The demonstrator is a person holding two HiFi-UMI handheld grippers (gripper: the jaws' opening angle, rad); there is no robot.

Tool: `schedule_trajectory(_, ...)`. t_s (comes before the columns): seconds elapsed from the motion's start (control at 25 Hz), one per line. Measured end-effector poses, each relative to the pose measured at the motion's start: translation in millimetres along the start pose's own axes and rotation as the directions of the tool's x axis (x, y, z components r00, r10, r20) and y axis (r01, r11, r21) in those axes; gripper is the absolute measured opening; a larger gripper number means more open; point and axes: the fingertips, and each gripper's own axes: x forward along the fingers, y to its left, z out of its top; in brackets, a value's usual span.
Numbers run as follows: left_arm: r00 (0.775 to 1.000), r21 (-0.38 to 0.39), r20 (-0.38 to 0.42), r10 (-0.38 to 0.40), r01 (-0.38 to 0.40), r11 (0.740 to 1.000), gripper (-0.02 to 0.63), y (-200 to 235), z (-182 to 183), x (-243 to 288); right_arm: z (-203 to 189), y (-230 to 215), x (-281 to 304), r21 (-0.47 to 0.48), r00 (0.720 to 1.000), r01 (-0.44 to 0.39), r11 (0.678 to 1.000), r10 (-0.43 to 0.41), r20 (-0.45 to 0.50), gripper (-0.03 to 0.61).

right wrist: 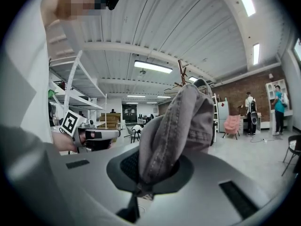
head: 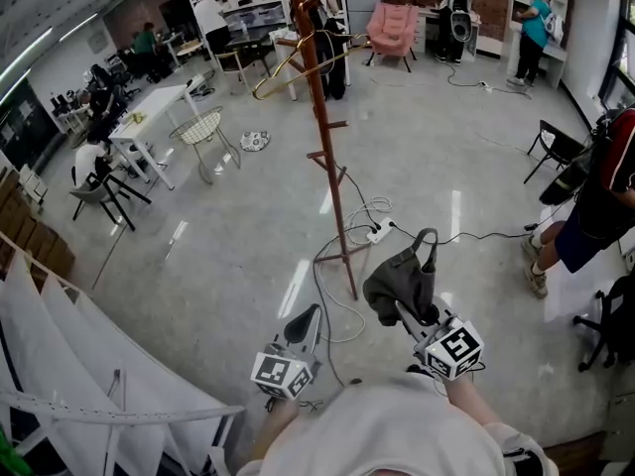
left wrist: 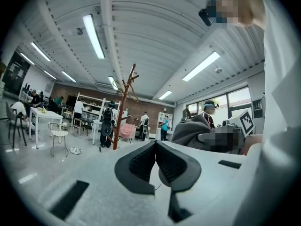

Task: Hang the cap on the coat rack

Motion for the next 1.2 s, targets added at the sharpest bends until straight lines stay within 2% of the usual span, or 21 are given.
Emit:
schedule_trajectory(0.48, 0.999, -0.009, -0.024, -0.025, 0.025, 1.0, 0.009, 9, -6, 8, -1, -4, 7, -0.023, 1.0, 0.018, 1.0, -0.018, -0.009, 0.015)
schedule_trajectory(0.68, 0.999, -0.016, -0.034, -0.009, 0.008, 1.0, 0.009, 21, -6, 17, -3, -18, 20, -0.014, 1.0, 0.01, 1.0, -0.01, -0.021, 0.015)
schedule_trajectory(0.92, 0.999, -0.008, -0.044, 0.026, -0.026, 1.0, 0.009, 44, -4, 66, 0, -67, 56, -0.022, 1.0, -0.025, 0.999, 0.024, -0.018, 0.015)
schedule_trajectory(1.2, 0.995, -0.002, -0.019, 0.099, -0.099, 0.995, 0.009, 77, 16, 164, 15, -157, 115, -0.053, 0.993, -0.119, 0.991, 0.117, -0.029, 0.015)
